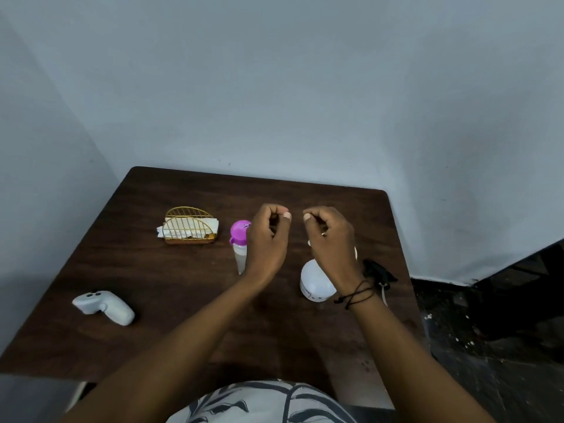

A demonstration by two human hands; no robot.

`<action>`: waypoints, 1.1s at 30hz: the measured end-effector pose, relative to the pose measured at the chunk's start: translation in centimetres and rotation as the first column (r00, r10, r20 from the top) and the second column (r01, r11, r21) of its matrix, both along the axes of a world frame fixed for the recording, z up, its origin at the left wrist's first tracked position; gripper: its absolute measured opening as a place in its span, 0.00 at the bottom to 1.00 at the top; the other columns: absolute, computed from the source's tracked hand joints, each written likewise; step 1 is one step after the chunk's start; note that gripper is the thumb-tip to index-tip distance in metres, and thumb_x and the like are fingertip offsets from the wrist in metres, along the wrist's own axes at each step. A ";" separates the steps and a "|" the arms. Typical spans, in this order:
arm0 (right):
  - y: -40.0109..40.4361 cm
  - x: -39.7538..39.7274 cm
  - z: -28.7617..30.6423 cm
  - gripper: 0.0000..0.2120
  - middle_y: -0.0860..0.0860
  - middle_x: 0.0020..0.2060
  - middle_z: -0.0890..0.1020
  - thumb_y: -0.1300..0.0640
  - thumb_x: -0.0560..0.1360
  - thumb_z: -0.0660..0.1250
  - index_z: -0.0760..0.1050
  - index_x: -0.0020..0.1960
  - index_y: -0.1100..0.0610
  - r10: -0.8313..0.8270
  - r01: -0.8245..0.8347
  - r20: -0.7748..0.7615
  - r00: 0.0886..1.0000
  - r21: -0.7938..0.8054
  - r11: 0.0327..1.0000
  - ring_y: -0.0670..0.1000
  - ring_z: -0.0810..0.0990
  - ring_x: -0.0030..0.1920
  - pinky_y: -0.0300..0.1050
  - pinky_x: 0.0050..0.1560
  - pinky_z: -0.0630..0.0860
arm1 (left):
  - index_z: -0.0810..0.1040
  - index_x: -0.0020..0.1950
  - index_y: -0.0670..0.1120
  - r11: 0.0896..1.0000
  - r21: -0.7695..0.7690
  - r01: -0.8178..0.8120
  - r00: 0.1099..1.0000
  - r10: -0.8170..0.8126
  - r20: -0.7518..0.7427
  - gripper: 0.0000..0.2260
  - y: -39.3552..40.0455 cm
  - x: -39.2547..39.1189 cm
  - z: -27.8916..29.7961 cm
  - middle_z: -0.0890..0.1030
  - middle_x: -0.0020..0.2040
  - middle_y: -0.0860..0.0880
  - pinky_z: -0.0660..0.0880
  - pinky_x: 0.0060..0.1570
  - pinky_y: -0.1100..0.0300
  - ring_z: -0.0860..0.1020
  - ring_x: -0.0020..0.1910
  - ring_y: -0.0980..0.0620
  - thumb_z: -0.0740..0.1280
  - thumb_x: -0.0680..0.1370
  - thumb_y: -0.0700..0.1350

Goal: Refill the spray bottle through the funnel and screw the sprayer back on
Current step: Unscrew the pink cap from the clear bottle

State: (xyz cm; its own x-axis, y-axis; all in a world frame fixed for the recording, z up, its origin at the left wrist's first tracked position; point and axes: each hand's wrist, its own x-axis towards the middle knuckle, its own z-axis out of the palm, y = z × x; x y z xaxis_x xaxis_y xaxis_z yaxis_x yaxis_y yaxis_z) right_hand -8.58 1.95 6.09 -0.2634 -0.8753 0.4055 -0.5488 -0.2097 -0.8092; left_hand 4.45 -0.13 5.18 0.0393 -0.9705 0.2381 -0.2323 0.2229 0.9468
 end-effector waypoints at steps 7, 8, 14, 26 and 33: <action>-2.4 5.2 0.3 0.07 0.47 0.46 0.81 0.62 0.76 0.66 0.80 0.51 0.54 0.248 -0.244 -0.133 0.960 0.049 0.969 0.43 0.78 0.47 0.33 0.46 0.73 | 0.77 0.55 0.46 0.979 -0.166 -0.114 0.975 0.142 0.169 0.05 -0.3 5.0 -0.2 0.78 0.52 0.49 0.72 0.50 0.68 0.76 0.53 0.50 0.67 0.79 0.42; -2.7 5.8 0.1 0.08 0.49 0.48 0.81 0.63 0.76 0.66 0.80 0.53 0.55 0.297 -0.286 -0.171 0.940 0.087 0.954 0.44 0.78 0.48 0.34 0.48 0.74 | 0.77 0.56 0.45 0.978 -0.171 -0.120 0.969 0.153 0.192 0.07 -0.3 5.8 -0.6 0.78 0.53 0.48 0.70 0.51 0.71 0.75 0.55 0.50 0.67 0.78 0.42; -3.7 7.7 -1.6 0.08 0.50 0.53 0.77 0.55 0.79 0.66 0.78 0.57 0.54 0.423 -0.345 -0.279 0.862 0.287 0.893 0.46 0.75 0.53 0.28 0.48 0.67 | 0.72 0.67 0.44 0.998 -0.065 -0.027 0.955 0.045 0.292 0.26 0.6 8.9 -4.4 0.74 0.64 0.46 0.74 0.62 0.54 0.71 0.64 0.49 0.66 0.69 0.46; -4.7 9.5 -1.1 0.18 0.47 0.49 0.72 0.45 0.71 0.73 0.66 0.53 0.48 0.414 -0.262 -0.452 0.790 0.362 0.895 0.47 0.71 0.48 0.37 0.40 0.67 | 0.75 0.65 0.46 0.988 0.150 -0.027 0.989 0.005 0.145 0.21 -0.4 8.2 -6.9 0.81 0.57 0.48 0.78 0.56 0.58 0.80 0.57 0.54 0.73 0.74 0.38; -4.8 8.9 -1.4 0.23 0.48 0.57 0.74 0.59 0.69 0.73 0.67 0.59 0.47 0.584 -0.438 -0.356 0.730 0.412 0.799 0.51 0.71 0.56 0.41 0.47 0.73 | 0.75 0.66 0.45 0.993 0.115 -0.022 0.984 0.001 0.178 0.22 -0.9 8.5 -7.7 0.81 0.57 0.51 0.79 0.55 0.57 0.80 0.57 0.53 0.75 0.73 0.42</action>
State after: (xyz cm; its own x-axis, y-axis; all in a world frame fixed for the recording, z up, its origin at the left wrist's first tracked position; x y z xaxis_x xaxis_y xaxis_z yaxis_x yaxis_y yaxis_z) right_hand 0.31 -2.85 4.74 0.4040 -0.9119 0.0730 -0.7333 -0.3705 -0.5701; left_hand 12.98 -1.02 -2.51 0.0177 -0.9917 0.1277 -0.4006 0.1100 0.9096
